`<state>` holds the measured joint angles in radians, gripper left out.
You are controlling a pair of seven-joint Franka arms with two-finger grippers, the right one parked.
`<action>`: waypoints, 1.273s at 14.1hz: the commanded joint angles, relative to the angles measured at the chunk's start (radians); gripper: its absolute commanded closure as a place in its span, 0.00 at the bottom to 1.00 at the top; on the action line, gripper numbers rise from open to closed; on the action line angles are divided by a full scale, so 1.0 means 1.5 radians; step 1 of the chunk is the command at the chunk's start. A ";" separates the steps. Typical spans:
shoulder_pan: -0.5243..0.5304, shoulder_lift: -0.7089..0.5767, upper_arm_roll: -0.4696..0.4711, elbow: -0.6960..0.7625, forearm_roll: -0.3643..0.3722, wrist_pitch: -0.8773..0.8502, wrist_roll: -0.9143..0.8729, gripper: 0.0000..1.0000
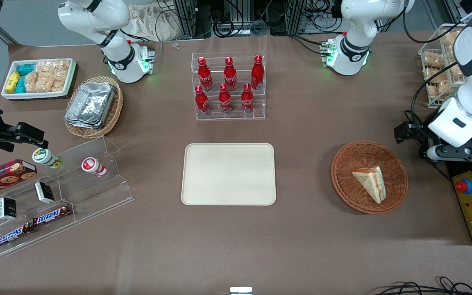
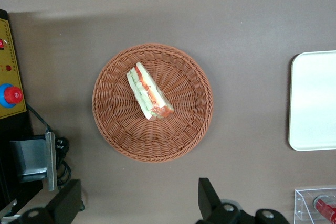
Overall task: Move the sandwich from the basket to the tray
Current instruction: 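Lower the open left gripper over the wrapped sandwich in the wicker basket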
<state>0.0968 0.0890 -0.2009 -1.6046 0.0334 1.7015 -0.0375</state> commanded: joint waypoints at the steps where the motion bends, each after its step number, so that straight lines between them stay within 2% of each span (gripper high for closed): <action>1: 0.012 0.011 -0.003 0.014 0.000 -0.016 0.009 0.00; 6: 0.013 0.060 -0.002 0.000 0.013 0.017 -0.014 0.00; 12: 0.021 0.060 0.005 -0.176 0.013 0.254 -0.147 0.00; 15: 0.015 0.113 0.011 -0.199 0.015 0.336 -0.287 0.00; 18: 0.016 0.122 0.011 -0.262 0.014 0.431 -0.323 0.00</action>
<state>0.1193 0.2758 -0.1813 -1.9312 0.0392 2.2663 -0.4635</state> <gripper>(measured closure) 0.000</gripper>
